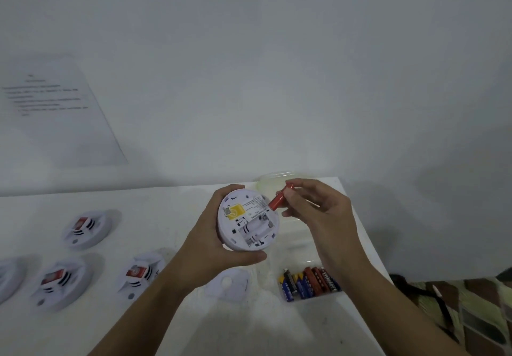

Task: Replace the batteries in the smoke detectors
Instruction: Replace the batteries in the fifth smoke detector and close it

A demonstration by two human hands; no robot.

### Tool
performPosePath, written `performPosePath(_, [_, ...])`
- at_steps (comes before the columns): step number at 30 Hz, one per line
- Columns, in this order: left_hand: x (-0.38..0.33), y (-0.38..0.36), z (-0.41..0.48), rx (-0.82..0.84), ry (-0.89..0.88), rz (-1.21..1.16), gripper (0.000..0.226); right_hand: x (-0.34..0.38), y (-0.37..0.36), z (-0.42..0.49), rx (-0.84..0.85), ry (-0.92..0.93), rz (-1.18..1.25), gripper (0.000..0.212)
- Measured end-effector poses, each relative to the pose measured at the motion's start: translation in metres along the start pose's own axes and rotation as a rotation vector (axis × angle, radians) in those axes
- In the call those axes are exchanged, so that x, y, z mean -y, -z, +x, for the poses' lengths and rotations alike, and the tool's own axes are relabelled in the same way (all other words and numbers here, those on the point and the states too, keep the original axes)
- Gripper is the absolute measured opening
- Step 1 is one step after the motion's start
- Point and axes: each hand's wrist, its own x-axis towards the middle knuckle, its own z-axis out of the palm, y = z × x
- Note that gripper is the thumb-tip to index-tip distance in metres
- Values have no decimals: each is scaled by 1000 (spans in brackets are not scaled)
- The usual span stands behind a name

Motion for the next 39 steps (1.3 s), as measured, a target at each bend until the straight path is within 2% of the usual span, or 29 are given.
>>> performPosePath(4, [0,-7,-10,-98,-49,30,95,-8,-6,-13,-40,18,-94,9])
performPosePath(10, [6,-12,-9,-115,-33,50,94,-29,-10,-22,-61,104,-364,7])
performPosePath(15, [8,-6,-7,-78,-17,73,95,-37,-10,-23,-9,106,-402,11])
performPosePath(21, [5,-2,-3,-49,-18,164,92,-42,-12,-24,20,135,-362,31])
performPosePath(26, [9,-1,0,-36,5,151,92,-48,-11,-27,147,151,-440,20])
performPosePath(30, [11,-2,4,-9,8,178,91,-45,-5,-21,237,21,-455,26])
performPosePath(36, [16,-1,12,-4,30,114,91,-39,1,-4,340,17,-504,35])
performPosePath(39, [19,0,16,10,49,86,91,-37,5,6,321,-10,-452,39])
